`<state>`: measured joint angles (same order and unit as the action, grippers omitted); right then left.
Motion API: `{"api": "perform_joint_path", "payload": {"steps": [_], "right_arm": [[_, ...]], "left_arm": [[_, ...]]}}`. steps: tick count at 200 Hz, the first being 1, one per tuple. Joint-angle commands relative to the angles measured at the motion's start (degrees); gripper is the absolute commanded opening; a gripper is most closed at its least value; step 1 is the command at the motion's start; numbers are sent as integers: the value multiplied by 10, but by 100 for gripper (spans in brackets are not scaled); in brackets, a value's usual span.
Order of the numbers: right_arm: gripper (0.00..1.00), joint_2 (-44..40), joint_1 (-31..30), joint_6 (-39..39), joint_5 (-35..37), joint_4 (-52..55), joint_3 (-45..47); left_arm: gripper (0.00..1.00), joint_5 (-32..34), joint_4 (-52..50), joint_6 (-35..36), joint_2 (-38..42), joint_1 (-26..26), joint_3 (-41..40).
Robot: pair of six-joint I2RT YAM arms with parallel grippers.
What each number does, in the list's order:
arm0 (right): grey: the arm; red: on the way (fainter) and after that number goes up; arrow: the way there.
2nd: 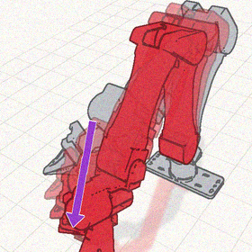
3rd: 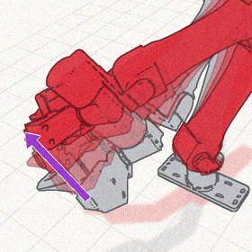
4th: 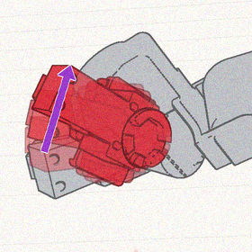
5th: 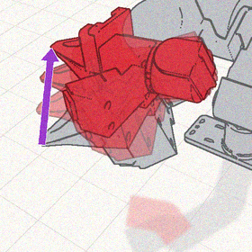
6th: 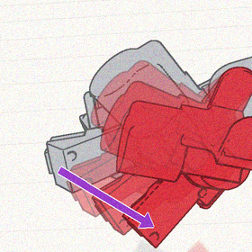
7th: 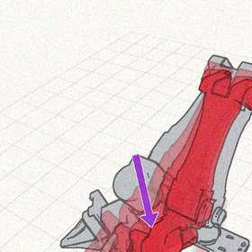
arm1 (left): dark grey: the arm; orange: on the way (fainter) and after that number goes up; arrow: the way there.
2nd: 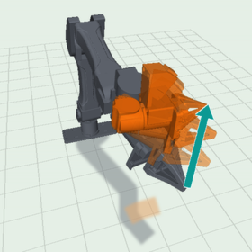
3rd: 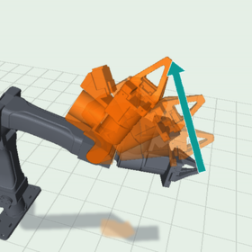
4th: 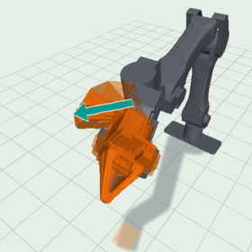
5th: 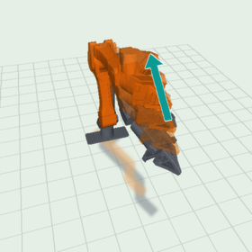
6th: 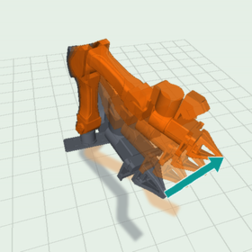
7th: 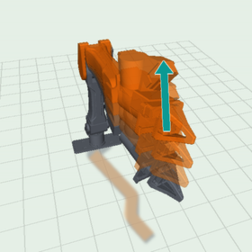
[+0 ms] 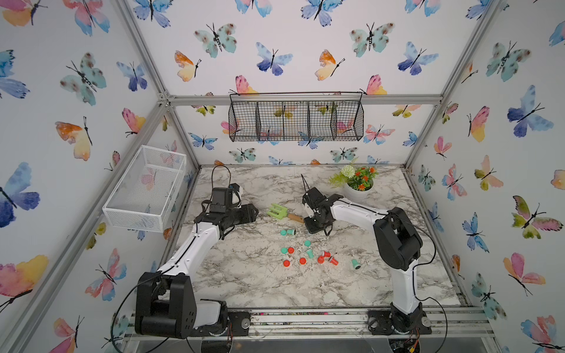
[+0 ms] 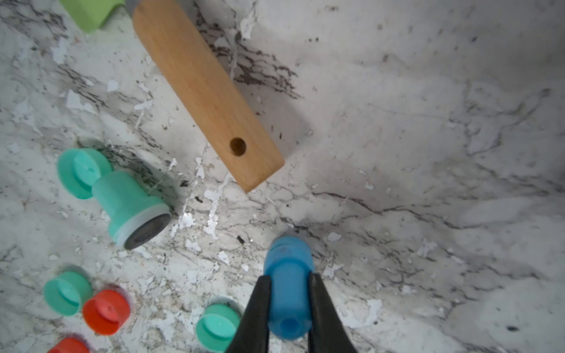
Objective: Close the stamp cap
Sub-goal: Close the cover of the stamp.
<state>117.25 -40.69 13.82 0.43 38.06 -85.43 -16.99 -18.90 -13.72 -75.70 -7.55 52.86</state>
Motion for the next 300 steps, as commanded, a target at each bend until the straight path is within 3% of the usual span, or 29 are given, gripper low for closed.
{"api": "perform_joint_path", "payload": {"steps": [1,34,108,185,266,300], "right_arm": [[1,2,-3,-7,76,76,18],[1,2,-13,-3,90,94,28],[1,37,-16,11,15,19,96],[1,72,-17,11,-7,16,140],[1,13,-11,5,46,79,27],[1,-20,20,-3,44,75,38]], "left_arm": [[65,2,2,6,6,3,0],[65,0,2,6,5,4,1],[66,0,1,6,0,3,2],[65,-7,2,4,-4,3,4],[65,-8,2,5,-3,3,6],[65,-5,2,6,2,3,2]]}}
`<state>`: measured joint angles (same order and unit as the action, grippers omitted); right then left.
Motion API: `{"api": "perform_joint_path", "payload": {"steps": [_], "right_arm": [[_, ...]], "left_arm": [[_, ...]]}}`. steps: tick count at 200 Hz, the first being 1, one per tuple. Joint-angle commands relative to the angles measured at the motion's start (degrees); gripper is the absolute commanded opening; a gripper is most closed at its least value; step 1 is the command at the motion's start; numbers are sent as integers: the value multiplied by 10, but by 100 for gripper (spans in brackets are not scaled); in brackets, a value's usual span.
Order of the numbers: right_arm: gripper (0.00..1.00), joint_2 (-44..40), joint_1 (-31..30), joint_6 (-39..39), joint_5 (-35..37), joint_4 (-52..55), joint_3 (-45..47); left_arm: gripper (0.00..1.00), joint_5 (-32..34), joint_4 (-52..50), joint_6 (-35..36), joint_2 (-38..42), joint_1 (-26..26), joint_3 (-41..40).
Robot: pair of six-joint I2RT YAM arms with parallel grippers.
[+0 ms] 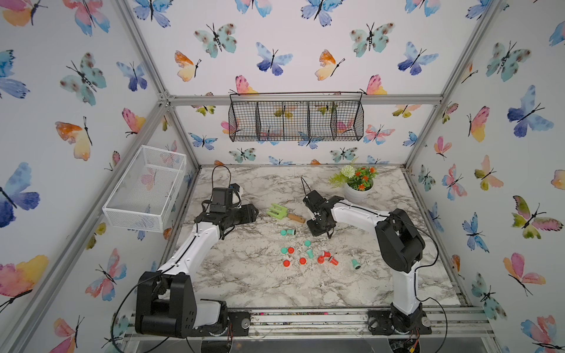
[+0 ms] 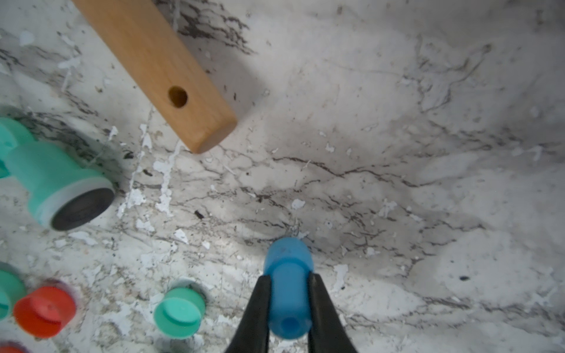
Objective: Close the stamp cap
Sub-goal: Close the cover of the stamp, then place the stamp at the center of the board.
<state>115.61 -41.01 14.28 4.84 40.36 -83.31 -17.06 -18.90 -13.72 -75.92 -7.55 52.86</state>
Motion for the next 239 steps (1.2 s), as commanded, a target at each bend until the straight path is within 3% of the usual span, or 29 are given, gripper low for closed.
{"api": "perform_joint_path", "payload": {"steps": [1,92,134,173,239], "right_arm": [[1,-4,25,-7,0,51,18],[3,-82,146,-41,-1,1,137],[18,-80,152,-58,-19,-3,136],[27,-81,152,-54,-29,-9,138],[53,-83,152,-56,-46,-9,126]], "left_arm": [[65,-4,2,6,4,3,2],[65,-4,2,6,8,3,0],[66,-3,2,6,7,3,0],[66,-3,2,6,6,3,0],[67,0,1,6,5,3,0]]}}
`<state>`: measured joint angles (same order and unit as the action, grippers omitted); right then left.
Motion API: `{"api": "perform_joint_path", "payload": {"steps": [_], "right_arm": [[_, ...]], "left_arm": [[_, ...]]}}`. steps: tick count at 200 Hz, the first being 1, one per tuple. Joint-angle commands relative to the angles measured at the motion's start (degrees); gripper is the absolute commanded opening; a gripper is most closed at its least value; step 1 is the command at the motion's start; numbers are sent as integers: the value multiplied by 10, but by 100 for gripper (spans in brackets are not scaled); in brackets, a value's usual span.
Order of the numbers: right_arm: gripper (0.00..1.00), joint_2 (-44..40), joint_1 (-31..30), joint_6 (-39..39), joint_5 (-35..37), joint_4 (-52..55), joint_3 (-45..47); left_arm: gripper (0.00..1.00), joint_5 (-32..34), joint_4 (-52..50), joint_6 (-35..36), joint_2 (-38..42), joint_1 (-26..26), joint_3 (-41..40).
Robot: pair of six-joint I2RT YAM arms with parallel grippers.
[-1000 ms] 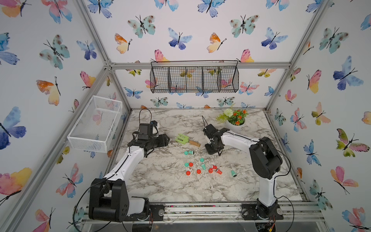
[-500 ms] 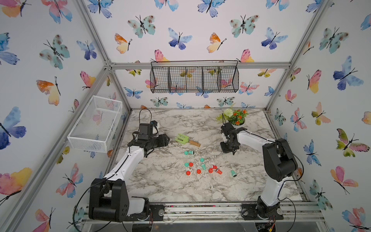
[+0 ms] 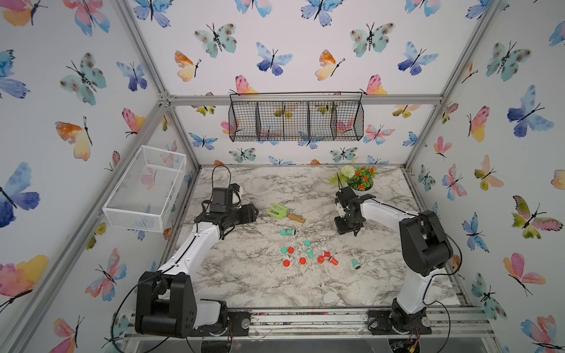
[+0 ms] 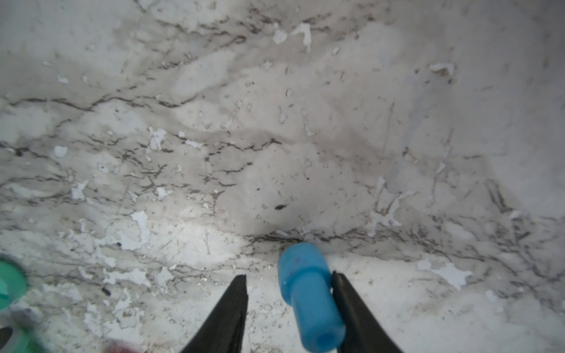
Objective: Close the stamp cap
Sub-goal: Place the stamp at the center of the board.
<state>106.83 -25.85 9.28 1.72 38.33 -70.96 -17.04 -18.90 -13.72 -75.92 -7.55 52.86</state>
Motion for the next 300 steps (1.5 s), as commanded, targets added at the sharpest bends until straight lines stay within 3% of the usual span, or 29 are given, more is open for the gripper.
{"api": "perform_joint_path", "payload": {"steps": [1,138,300], "right_arm": [[53,4,0,-6,-15,11,2],[55,-35,0,-10,-12,25,-19],[56,-6,0,-13,11,19,-24]], "left_arm": [[67,0,1,6,5,3,0],[67,-1,1,6,4,3,1],[67,-5,2,5,-2,3,2]]}}
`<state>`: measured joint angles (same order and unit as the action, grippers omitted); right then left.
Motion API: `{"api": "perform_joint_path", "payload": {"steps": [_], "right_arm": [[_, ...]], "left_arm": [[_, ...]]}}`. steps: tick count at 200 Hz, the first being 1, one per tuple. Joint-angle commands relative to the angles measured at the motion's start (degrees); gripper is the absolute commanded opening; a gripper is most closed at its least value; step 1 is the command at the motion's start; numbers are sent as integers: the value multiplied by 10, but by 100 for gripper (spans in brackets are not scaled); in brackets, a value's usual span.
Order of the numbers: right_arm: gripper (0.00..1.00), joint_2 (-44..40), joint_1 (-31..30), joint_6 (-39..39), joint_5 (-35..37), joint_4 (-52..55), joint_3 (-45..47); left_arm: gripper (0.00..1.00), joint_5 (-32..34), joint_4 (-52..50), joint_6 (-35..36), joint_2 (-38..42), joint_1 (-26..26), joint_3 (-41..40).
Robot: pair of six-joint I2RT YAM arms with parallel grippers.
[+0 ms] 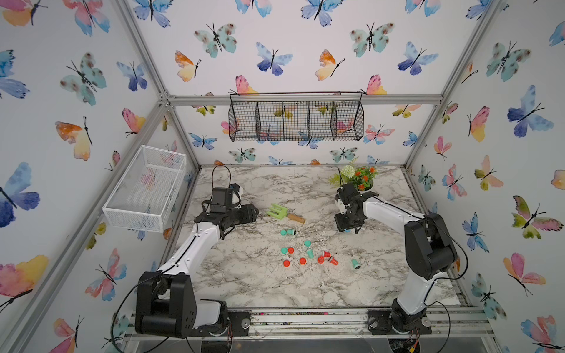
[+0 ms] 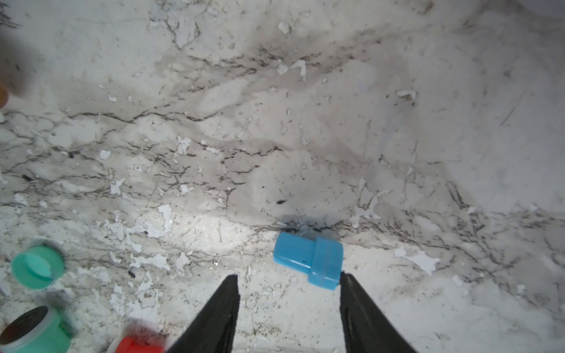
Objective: Close the stamp cap
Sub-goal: Place the stamp at the center of the board, then pick up the stamp from the center of the board.
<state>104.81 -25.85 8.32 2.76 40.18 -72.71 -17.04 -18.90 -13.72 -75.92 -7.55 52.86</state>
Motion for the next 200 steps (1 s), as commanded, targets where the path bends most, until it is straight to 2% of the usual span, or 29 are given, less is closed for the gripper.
{"api": "perform_joint_path", "payload": {"steps": [1,57,135,200], "right_arm": [[56,14,0,-3,0,0,-6],[56,19,0,3,-16,-5,9],[56,14,0,12,11,5,22],[53,15,0,15,-15,-15,33]], "left_arm": [[67,-5,1,5,-2,3,2],[67,-5,2,5,-3,3,2],[67,-5,2,5,-5,3,3],[67,-5,2,5,-6,3,2]]}}
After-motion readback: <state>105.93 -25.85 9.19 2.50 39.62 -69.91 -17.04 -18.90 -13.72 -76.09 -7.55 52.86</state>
